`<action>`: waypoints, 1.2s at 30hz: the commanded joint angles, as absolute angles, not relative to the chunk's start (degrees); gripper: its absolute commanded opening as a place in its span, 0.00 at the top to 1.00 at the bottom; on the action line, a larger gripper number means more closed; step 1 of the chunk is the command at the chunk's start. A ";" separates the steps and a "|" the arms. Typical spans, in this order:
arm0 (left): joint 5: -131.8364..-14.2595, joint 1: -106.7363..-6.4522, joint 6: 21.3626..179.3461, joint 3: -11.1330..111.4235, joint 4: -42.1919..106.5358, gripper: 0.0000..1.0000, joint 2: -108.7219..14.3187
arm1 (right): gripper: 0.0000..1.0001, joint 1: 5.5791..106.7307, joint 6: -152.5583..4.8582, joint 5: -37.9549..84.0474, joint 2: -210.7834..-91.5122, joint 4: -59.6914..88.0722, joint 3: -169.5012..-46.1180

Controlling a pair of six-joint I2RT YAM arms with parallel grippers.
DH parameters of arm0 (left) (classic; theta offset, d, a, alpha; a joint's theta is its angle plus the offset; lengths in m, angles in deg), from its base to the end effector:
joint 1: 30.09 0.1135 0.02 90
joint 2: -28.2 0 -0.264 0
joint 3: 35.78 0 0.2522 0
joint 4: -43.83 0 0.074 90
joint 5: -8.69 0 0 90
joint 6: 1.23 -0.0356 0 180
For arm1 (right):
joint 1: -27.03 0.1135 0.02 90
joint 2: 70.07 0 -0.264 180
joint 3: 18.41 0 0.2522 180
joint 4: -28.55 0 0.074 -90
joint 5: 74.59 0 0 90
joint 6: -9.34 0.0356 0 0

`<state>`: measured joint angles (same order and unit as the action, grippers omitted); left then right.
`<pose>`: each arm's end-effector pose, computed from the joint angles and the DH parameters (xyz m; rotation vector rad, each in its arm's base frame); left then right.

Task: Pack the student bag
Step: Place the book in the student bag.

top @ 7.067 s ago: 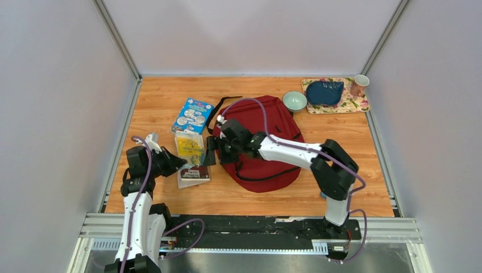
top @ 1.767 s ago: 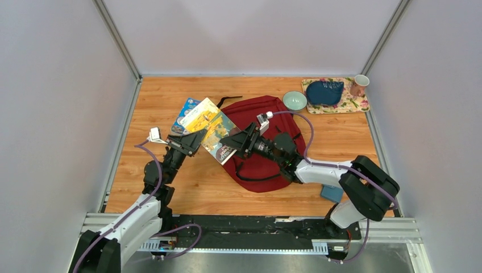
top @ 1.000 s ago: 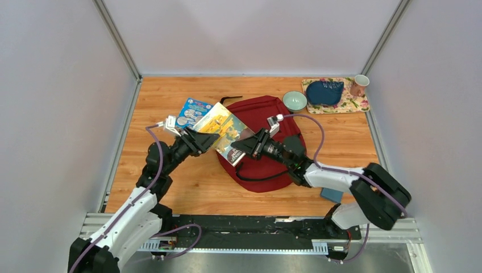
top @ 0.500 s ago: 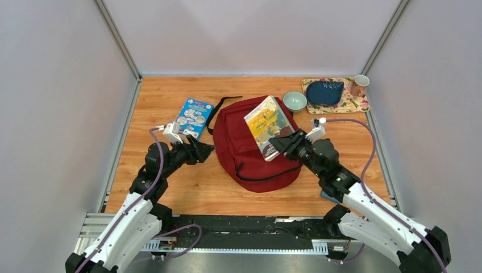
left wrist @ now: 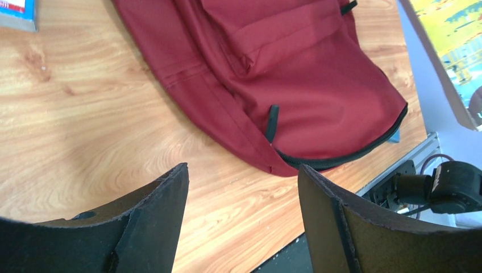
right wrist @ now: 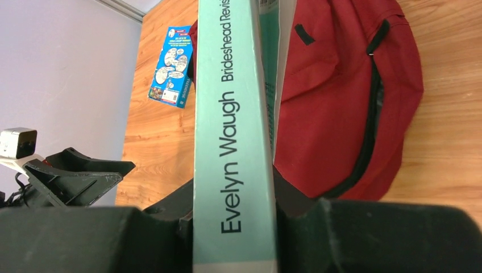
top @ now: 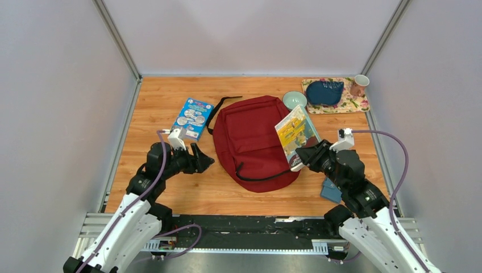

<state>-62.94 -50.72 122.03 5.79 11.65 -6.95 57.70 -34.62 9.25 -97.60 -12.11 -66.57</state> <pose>0.1381 -0.0640 0.2468 -0.0192 2.1193 -0.9038 0.1092 0.0603 0.2869 0.3420 1.9712 0.7838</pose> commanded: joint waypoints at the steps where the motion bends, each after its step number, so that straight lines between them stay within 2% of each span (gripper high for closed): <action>1: -62.76 -50.84 120.33 6.98 4.76 0.22 -4.06 | 1.00 57.61 -36.63 8.90 -92.57 -12.71 -70.23; 13: -66.27 -50.84 117.69 10.76 -3.93 0.21 -7.30 | 1.00 57.61 -35.84 6.44 -91.33 -17.12 -71.55; 21: -87.33 -50.84 126.28 14.10 -14.22 0.20 -6.87 | 1.00 57.61 -37.24 2.84 -94.67 -15.98 -73.92; 24: -90.70 -50.84 129.28 13.31 -17.91 0.18 -4.85 | 1.00 57.53 -38.65 2.84 -96.34 -15.10 -75.06; 32: -90.89 -50.84 133.50 12.26 -21.17 0.17 1.92 | 1.00 57.53 -42.08 3.98 -97.75 -16.85 -78.40; 36: -88.08 -50.84 133.25 9.54 -14.25 0.16 7.80 | 1.00 57.44 -42.08 3.01 -97.84 -18.79 -79.37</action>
